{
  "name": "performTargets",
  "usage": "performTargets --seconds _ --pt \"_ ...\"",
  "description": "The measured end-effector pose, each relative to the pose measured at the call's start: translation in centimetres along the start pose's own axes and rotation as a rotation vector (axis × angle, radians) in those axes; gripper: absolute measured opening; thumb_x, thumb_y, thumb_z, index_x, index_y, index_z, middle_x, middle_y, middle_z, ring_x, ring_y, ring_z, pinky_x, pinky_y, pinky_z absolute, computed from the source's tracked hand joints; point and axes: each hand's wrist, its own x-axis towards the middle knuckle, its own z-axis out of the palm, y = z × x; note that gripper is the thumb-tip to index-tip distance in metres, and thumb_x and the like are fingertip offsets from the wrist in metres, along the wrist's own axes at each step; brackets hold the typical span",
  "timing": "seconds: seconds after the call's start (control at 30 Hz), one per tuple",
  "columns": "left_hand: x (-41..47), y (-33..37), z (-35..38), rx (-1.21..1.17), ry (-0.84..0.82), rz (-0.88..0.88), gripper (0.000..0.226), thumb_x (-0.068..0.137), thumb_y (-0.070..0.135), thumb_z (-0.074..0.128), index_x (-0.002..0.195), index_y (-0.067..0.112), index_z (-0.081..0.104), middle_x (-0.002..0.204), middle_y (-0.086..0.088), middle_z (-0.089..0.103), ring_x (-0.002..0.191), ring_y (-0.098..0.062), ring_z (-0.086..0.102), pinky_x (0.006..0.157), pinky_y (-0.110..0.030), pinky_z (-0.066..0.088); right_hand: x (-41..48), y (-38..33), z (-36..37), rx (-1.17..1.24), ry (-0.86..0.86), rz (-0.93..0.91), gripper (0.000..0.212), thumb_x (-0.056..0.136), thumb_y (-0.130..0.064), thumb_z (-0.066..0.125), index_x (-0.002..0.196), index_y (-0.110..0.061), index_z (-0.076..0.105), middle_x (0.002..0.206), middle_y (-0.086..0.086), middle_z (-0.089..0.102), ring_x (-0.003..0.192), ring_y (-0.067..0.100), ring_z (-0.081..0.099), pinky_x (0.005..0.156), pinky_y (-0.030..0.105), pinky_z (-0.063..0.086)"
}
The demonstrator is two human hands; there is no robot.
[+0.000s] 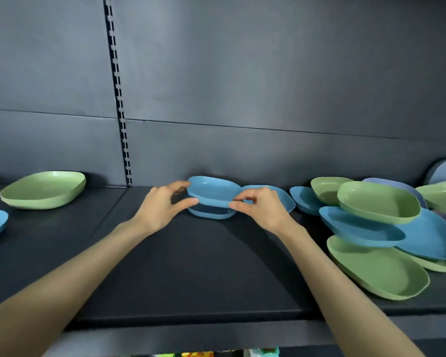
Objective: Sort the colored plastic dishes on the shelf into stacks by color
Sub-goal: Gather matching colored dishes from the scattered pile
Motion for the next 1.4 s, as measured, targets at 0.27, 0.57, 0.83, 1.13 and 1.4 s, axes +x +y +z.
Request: performTargets --seconds 0.27,0.57,0.83,1.13,1.4 --pt "0.9 -2.3 1.1 -0.095 -0.047 -0.048 0.058 0.080 0.039 0.070 0.133 0.019 0.055 0.129 0.001 0.061 0.119 -0.010 0.056 0.105 -0.034 0.043 1.0 0.9 1.8 -0.134 0.013 0.002 0.022 0.084 -0.037 0.069 0.093 -0.018 0.074 0.098 -0.007 0.069 0.101 0.015 0.058 0.097 0.036 0.042" --pt "0.8 -3.2 1.3 -0.064 -0.095 -0.060 0.059 0.081 0.039 0.068 0.135 0.019 0.052 0.126 0.001 0.061 0.116 -0.011 0.057 0.100 -0.024 0.042 0.7 1.6 2.3 -0.316 0.075 -0.044 0.031 0.084 -0.047 0.065 0.103 -0.024 0.070 0.111 -0.012 0.065 0.115 0.015 0.044 0.089 0.028 0.019" --pt "1.0 -3.2 1.3 -0.030 -0.218 -0.055 0.075 0.076 0.034 0.077 0.141 0.020 0.041 0.133 0.010 0.055 0.126 -0.007 0.049 0.108 -0.024 0.034 0.5 1.7 2.6 -0.373 0.068 -0.006 0.052 0.083 -0.051 0.063 0.127 -0.024 0.056 0.118 -0.002 0.061 0.125 0.018 0.038 0.095 0.025 0.013" --pt "1.2 -3.3 0.9 -0.145 -0.137 -0.102 0.055 0.072 0.033 0.080 0.123 0.027 0.060 0.114 0.012 0.068 0.116 -0.002 0.056 0.105 -0.028 0.040 0.1 1.2 2.5 -0.127 0.071 0.073 0.051 0.080 -0.043 0.071 0.126 -0.025 0.057 0.127 0.001 0.055 0.129 0.023 0.035 0.106 0.032 0.029" --pt "1.8 0.8 2.1 -0.276 -0.012 -0.032 0.044 0.075 0.029 0.079 0.116 0.031 0.061 0.099 0.021 0.065 0.107 -0.002 0.061 0.099 -0.026 0.043 -0.2 1.7 -1.0 0.108 0.211 0.096 0.053 0.076 -0.036 0.077 0.125 -0.024 0.060 0.131 -0.010 0.056 0.128 0.007 0.044 0.098 0.019 0.030"
